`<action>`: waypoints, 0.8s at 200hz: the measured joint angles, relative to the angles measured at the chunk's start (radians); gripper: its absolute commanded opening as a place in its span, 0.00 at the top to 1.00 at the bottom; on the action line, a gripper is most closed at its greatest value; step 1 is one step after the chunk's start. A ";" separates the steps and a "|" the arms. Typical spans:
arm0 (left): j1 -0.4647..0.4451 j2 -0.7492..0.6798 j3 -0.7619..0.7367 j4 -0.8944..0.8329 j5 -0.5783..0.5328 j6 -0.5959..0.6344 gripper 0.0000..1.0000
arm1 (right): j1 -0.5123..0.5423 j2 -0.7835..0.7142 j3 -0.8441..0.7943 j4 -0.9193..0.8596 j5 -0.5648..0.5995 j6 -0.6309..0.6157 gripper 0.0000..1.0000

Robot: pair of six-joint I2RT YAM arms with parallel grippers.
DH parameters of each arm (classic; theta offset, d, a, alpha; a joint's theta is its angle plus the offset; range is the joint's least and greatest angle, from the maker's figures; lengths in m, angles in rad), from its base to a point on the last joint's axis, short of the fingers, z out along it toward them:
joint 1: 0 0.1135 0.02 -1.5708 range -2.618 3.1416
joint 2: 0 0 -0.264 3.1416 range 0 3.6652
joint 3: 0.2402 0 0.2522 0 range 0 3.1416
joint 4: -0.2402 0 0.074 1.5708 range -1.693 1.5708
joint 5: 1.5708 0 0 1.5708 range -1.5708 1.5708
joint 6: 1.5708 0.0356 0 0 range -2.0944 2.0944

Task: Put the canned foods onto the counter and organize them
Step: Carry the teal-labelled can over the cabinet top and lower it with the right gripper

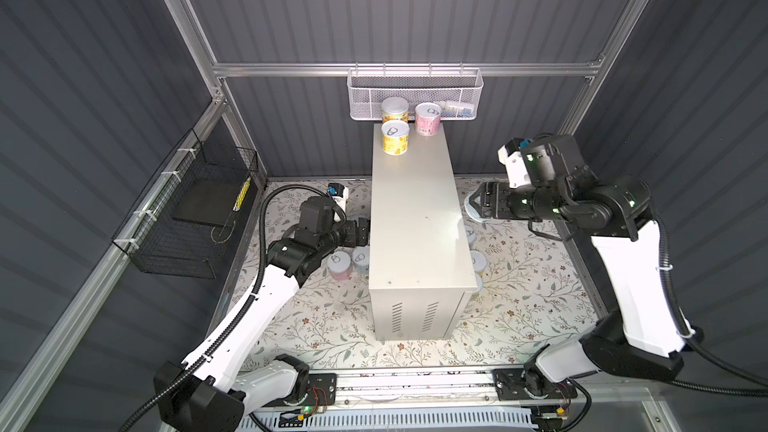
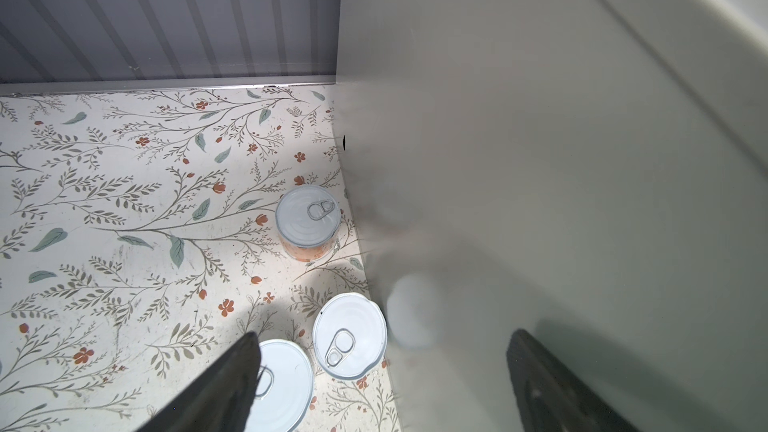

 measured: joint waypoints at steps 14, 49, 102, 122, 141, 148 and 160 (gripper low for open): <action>0.000 -0.004 0.000 -0.002 0.000 0.001 0.06 | 0.029 0.053 0.068 -0.028 0.023 -0.011 1.00; 0.005 -0.030 0.000 -0.007 -0.013 0.002 0.06 | 0.066 0.142 0.161 -0.064 0.040 -0.027 1.00; 0.006 -0.047 -0.001 -0.010 -0.027 0.009 0.06 | 0.103 0.237 0.259 -0.098 0.024 -0.042 1.00; 0.006 -0.053 -0.001 -0.011 -0.034 0.010 0.06 | 0.113 0.257 0.266 -0.099 0.014 -0.042 1.00; 0.006 -0.057 -0.002 -0.016 -0.038 0.011 0.06 | 0.116 0.270 0.276 -0.096 0.009 -0.042 0.79; 0.006 -0.058 -0.003 -0.018 -0.039 0.012 0.06 | 0.117 0.273 0.278 -0.096 0.009 -0.042 0.65; 0.006 -0.059 -0.004 -0.021 -0.044 0.012 0.06 | 0.119 0.275 0.280 -0.096 0.009 -0.042 0.52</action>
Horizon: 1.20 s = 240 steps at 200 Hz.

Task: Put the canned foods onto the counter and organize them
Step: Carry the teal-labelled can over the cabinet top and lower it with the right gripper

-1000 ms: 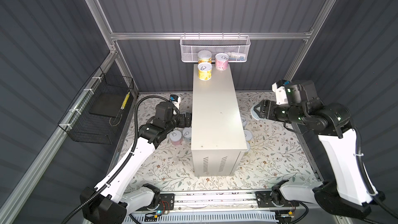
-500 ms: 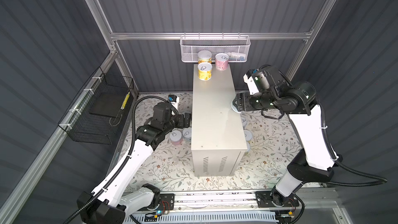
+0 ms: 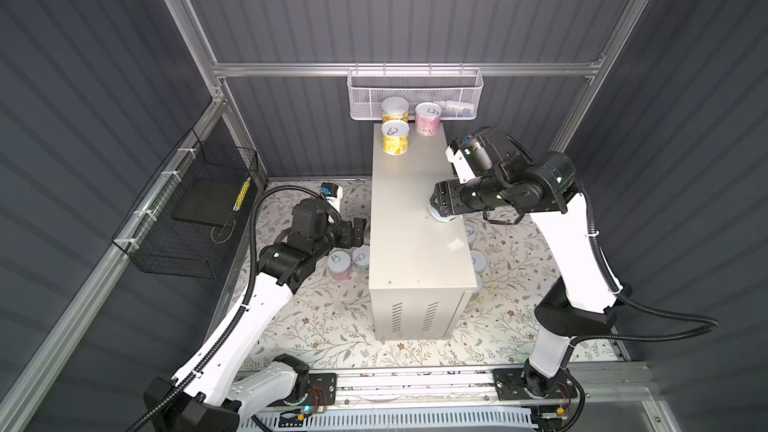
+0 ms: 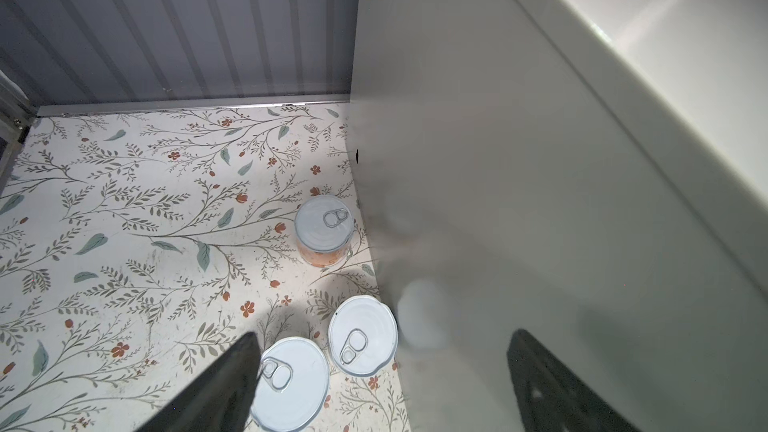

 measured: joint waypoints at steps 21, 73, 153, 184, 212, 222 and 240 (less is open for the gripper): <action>0.000 0.000 -0.002 -0.002 -0.001 0.000 0.06 | 0.001 0.004 0.004 -0.001 0.000 0.000 0.41; 0.006 0.000 -0.004 -0.004 -0.001 0.000 0.03 | 0.001 0.016 0.008 0.015 -0.004 -0.004 0.27; 0.013 0.000 -0.005 -0.004 -0.008 0.002 0.01 | 0.000 0.045 0.017 0.044 -0.012 -0.026 0.16; 0.018 0.000 -0.005 -0.007 -0.008 0.005 0.01 | -0.003 0.056 0.022 0.056 -0.014 -0.036 0.13; 0.023 0.000 -0.005 -0.007 -0.009 0.005 0.01 | -0.004 0.053 0.032 0.074 -0.010 -0.042 0.10; 0.024 0.000 -0.005 -0.007 -0.009 0.006 0.01 | -0.004 0.047 0.032 0.082 -0.007 -0.044 0.09; 0.024 0.000 -0.005 -0.007 -0.009 0.008 0.01 | -0.004 0.028 0.033 0.092 -0.003 -0.045 0.08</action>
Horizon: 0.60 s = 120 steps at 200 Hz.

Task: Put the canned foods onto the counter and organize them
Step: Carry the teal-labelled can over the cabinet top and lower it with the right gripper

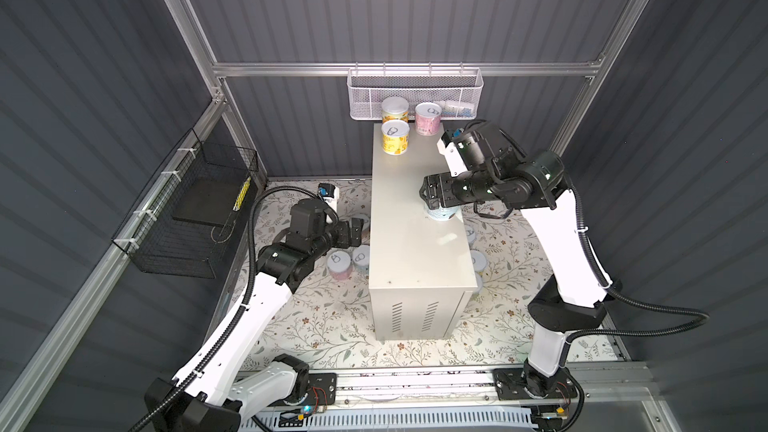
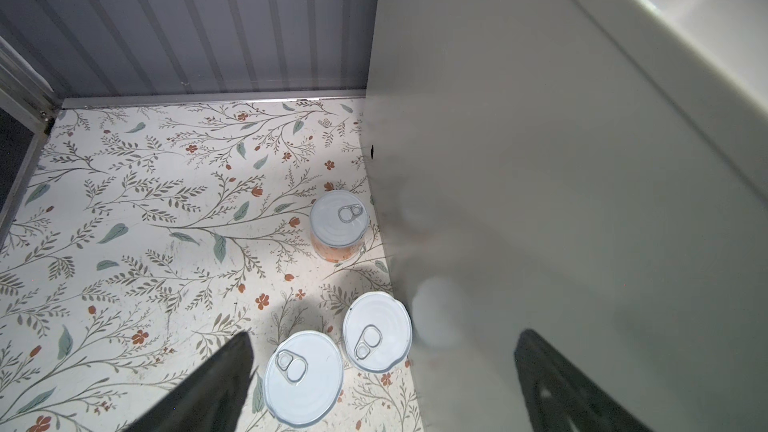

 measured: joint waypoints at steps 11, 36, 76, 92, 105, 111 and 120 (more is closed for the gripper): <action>0.000 0.000 0.000 0.000 0.000 0.000 0.01 | 0.000 -0.017 0.000 0.002 0.004 0.000 0.07; 0.000 0.000 0.000 0.000 0.000 0.000 0.01 | 0.002 -0.089 -0.024 0.013 0.026 0.001 0.08; 0.000 0.000 0.000 0.000 0.001 0.000 0.01 | 0.050 -0.289 -0.252 0.071 0.049 0.005 0.18; 0.000 0.000 0.000 0.000 0.005 -0.002 0.01 | 0.096 -0.344 -0.345 0.090 0.061 0.010 0.23; 0.000 0.000 0.000 0.000 0.009 -0.004 0.01 | 0.126 -0.368 -0.407 0.109 0.075 0.018 0.34; 0.000 0.000 0.000 0.000 0.010 -0.004 0.01 | 0.135 -0.376 -0.434 0.119 0.080 0.026 0.36; 0.000 0.000 0.000 0.000 0.012 -0.005 0.01 | 0.142 -0.387 -0.481 0.138 0.092 0.029 0.45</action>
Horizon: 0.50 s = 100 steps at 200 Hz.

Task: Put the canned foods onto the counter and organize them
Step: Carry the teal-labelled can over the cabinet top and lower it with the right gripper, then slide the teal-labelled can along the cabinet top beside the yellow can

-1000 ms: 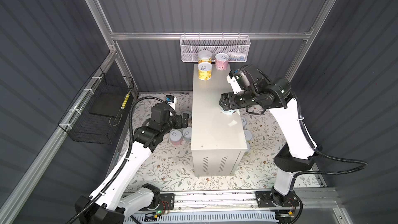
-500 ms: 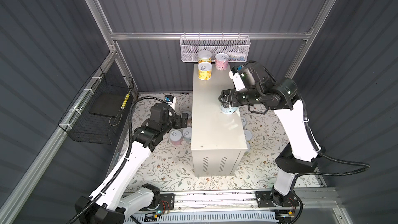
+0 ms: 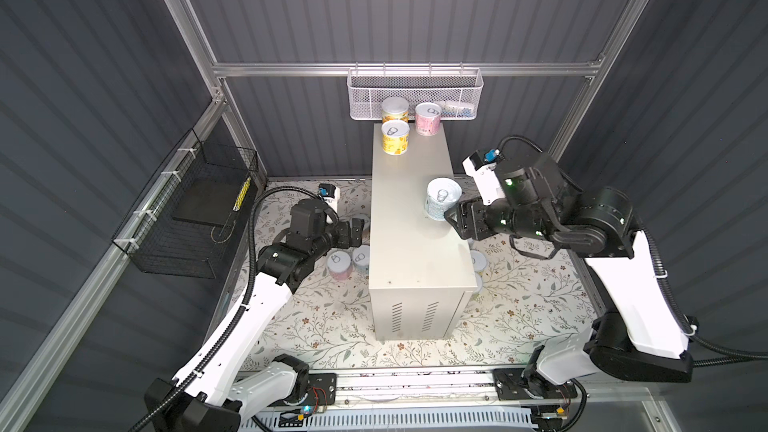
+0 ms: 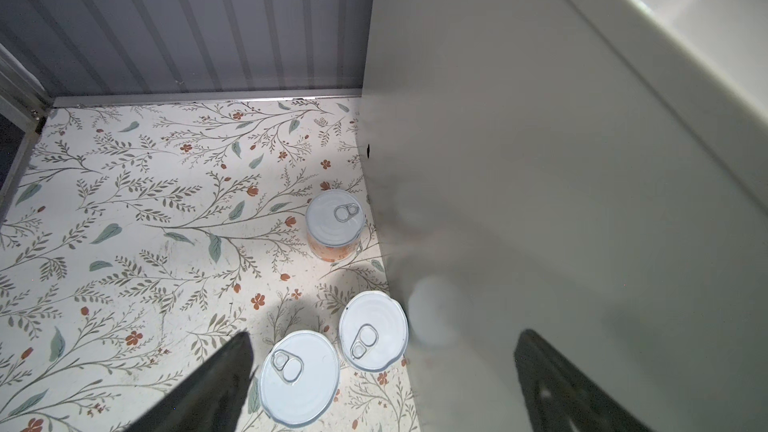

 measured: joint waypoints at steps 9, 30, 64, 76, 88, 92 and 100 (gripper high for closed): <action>0.000 0.000 0.000 0.000 0.000 -0.001 0.01 | 0.001 -0.010 -0.044 0.019 0.005 0.015 0.54; 0.000 0.000 0.000 0.000 0.000 -0.006 0.01 | 0.001 -0.019 -0.109 0.050 0.017 0.019 0.55; 0.000 0.000 0.000 0.000 0.000 -0.007 0.01 | -0.003 -0.019 -0.151 0.109 0.026 0.021 0.55; 0.000 0.000 0.000 0.000 0.000 -0.007 0.01 | -0.010 -0.017 -0.154 0.127 0.026 0.020 0.53; 0.000 0.000 0.000 0.000 0.000 -0.007 0.01 | -0.021 -0.013 -0.155 0.146 0.026 0.019 0.51; 0.000 0.000 0.000 0.000 0.000 -0.007 0.01 | -0.027 -0.011 -0.155 0.153 0.026 0.018 0.51; 0.000 0.000 0.000 0.000 0.000 -0.007 0.01 | -0.037 -0.008 -0.155 0.164 0.026 0.016 0.51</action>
